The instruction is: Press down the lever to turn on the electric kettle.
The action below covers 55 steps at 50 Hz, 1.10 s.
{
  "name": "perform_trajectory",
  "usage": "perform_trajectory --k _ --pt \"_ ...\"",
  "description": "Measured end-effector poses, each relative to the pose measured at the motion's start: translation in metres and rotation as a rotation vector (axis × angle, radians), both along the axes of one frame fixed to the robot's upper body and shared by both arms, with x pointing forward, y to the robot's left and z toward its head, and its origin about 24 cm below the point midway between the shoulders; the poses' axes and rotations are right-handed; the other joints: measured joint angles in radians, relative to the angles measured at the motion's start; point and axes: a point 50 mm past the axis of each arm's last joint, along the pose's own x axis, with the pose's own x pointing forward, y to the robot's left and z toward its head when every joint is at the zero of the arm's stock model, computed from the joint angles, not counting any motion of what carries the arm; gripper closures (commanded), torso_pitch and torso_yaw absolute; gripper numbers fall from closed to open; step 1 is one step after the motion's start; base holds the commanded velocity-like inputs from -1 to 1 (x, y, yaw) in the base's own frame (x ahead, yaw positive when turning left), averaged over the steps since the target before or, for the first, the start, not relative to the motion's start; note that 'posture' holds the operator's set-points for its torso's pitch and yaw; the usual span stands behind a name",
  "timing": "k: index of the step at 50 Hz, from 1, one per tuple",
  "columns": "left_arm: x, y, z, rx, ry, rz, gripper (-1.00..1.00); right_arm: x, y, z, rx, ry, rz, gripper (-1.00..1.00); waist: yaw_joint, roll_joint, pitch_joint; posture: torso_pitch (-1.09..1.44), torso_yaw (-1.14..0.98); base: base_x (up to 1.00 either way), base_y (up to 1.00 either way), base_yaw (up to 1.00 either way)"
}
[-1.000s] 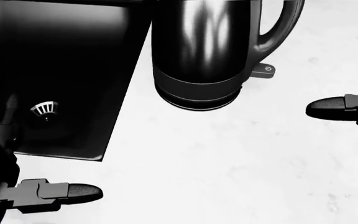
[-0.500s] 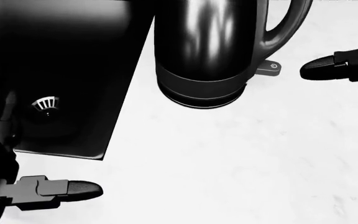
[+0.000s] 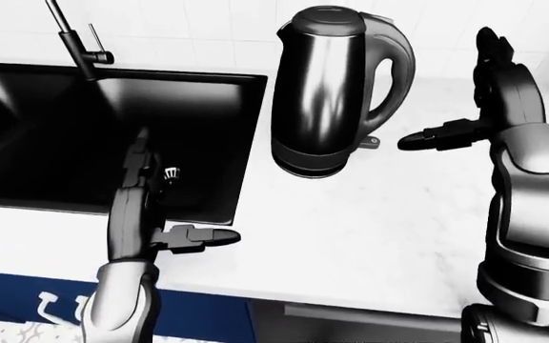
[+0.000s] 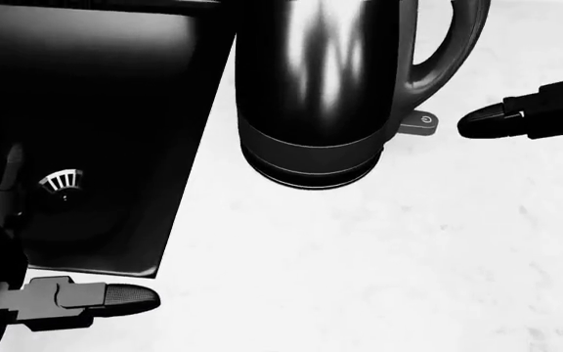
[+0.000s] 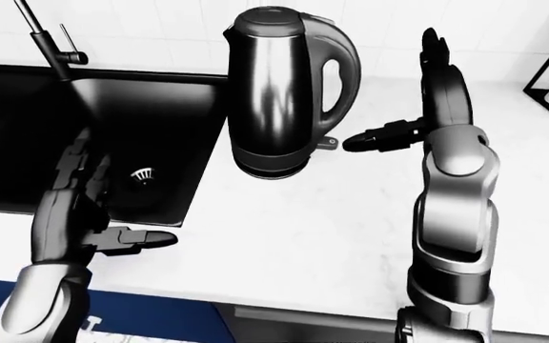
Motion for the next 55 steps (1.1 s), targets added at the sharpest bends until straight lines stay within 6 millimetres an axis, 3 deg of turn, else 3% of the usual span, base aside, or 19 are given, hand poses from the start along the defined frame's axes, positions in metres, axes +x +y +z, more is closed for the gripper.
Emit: perform_trajectory --k 28,55 --pt "-0.003 -0.001 0.005 0.000 -0.021 -0.002 -1.00 0.048 0.014 -0.015 -0.013 0.069 0.024 -1.00 0.007 0.004 0.001 0.00 0.00 0.00 0.00 0.00" --pt "-0.003 -0.001 0.005 -0.002 -0.018 -0.001 -1.00 0.068 -0.002 -0.026 0.009 0.089 -0.036 -1.00 0.009 0.000 0.000 0.00 0.00 0.00 0.00 0.00"
